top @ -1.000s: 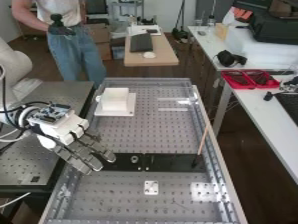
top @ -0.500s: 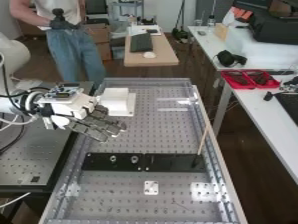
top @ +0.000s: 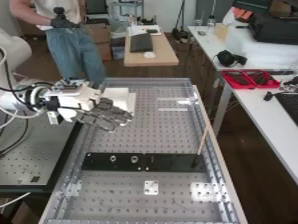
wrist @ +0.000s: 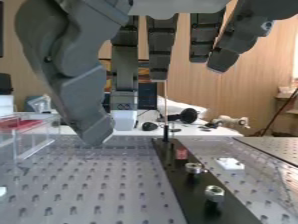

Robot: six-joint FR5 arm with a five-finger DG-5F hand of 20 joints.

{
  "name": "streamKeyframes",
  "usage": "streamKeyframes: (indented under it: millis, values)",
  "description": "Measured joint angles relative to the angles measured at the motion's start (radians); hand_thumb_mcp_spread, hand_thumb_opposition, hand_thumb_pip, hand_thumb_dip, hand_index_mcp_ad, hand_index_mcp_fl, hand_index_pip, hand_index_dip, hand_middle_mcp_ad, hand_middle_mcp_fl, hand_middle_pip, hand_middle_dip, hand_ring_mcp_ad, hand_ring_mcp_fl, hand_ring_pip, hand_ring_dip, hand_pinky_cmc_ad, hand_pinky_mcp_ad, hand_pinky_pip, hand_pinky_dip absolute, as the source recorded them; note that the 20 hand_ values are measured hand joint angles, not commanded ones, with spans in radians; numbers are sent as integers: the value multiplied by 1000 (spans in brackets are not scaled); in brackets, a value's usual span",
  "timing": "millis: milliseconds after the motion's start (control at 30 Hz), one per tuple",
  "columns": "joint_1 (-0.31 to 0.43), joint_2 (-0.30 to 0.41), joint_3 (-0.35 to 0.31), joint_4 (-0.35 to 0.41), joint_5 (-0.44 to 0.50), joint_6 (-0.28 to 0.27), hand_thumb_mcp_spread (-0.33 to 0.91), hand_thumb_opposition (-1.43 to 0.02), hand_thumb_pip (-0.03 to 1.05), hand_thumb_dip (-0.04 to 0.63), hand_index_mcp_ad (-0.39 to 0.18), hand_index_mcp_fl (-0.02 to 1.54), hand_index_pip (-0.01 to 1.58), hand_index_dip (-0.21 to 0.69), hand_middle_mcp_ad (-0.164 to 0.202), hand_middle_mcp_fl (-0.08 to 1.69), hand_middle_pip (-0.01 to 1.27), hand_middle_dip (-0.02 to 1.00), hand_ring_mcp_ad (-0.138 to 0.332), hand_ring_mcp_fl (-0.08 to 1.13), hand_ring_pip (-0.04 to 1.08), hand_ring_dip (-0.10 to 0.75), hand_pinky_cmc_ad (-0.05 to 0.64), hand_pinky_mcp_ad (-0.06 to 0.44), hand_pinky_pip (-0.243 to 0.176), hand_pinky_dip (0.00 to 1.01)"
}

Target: Grab the smaller nut and place it in the white container

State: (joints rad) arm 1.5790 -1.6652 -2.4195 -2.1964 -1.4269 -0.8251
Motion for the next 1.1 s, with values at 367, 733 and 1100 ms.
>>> streamKeyframes:
  millis: [367,733,1100]
  values:
    - [1,0,8,-11,-23,6,421,-881,710,192,-101,298,1548,51,44,176,119,218,183,23,73,73,332,150,-28,197]
    - [16,-9,16,-7,-63,22,419,-897,710,192,-101,298,1548,51,44,176,119,218,185,26,80,80,332,150,-28,194]
    - [93,-35,31,-12,-165,70,419,-897,710,192,-101,302,1548,51,44,176,119,222,185,30,80,80,332,150,-28,192]
